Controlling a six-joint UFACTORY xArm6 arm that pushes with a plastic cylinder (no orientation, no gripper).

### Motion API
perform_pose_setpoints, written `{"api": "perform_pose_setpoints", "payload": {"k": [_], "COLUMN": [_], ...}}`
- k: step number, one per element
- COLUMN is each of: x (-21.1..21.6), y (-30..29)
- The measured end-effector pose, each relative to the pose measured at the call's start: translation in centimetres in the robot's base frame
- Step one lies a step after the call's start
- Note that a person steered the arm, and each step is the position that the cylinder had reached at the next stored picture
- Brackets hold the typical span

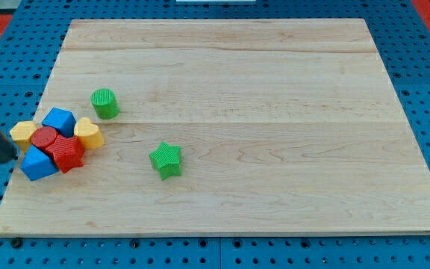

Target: Slide the group of blocks right a bit

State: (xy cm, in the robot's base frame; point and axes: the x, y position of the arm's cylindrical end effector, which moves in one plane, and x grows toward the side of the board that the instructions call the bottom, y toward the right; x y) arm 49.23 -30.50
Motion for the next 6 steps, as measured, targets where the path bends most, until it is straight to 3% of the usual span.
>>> {"api": "perform_pose_setpoints", "payload": {"k": [1, 2, 5, 6], "x": [-4.7, -6.8, -6.2, -4.1], "y": [0.0, 0.7, 1.2, 0.0]}}
